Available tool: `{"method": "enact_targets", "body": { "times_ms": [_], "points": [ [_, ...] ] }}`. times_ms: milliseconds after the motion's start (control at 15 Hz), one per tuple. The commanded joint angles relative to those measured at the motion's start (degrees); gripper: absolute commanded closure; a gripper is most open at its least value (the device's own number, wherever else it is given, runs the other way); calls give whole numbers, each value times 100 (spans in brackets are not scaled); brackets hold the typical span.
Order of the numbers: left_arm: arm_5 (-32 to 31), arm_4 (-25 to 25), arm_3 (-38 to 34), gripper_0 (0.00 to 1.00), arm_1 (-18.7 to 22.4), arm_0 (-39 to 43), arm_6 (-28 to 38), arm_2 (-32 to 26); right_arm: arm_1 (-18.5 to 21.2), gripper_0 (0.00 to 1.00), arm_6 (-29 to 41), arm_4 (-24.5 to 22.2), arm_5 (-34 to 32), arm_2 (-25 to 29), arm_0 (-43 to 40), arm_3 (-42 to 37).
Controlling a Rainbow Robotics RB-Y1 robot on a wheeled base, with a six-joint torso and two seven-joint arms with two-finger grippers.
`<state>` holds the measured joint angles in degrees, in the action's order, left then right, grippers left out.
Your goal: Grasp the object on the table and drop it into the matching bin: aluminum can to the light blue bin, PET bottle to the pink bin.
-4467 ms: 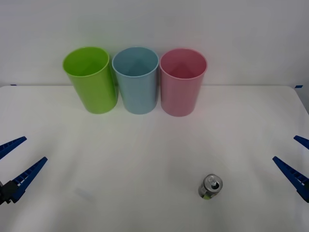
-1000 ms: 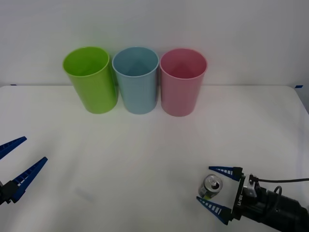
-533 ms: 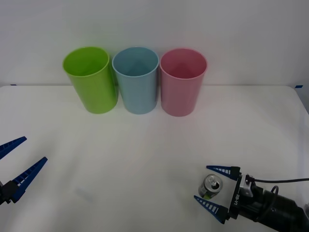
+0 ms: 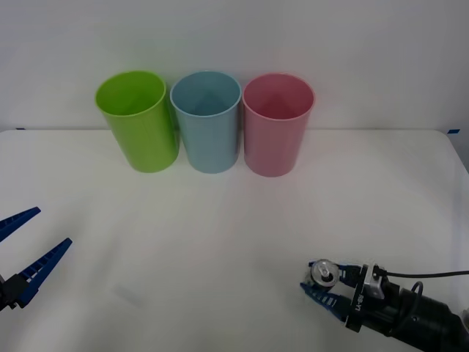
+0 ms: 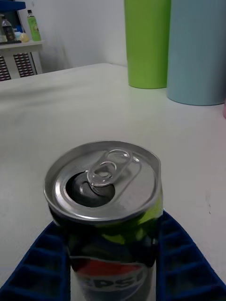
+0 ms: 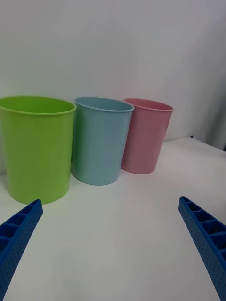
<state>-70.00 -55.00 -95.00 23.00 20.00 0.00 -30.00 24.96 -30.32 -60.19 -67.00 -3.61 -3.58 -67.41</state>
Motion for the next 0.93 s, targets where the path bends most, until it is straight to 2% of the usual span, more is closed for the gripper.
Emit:
{"method": "enact_targets", "body": {
  "times_ms": [67, 400, 600, 933],
  "points": [
    [0, 0, 0, 0, 0, 0, 0, 0, 0, 100, -9, 34, -6, 0, 6, 0],
    [0, 0, 0, 0, 0, 0, 0, 0, 9, 100, 9, 227, -6, 9, -3, -194],
    [0, 0, 0, 0, 0, 0, 0, 0, 61, 100, 123, 508, 99, 9, -99, -607],
    [0, 0, 0, 0, 0, 0, 0, 0, 308, 100, 395, 1053, 636, 18, -390, -1635]
  ]
}}
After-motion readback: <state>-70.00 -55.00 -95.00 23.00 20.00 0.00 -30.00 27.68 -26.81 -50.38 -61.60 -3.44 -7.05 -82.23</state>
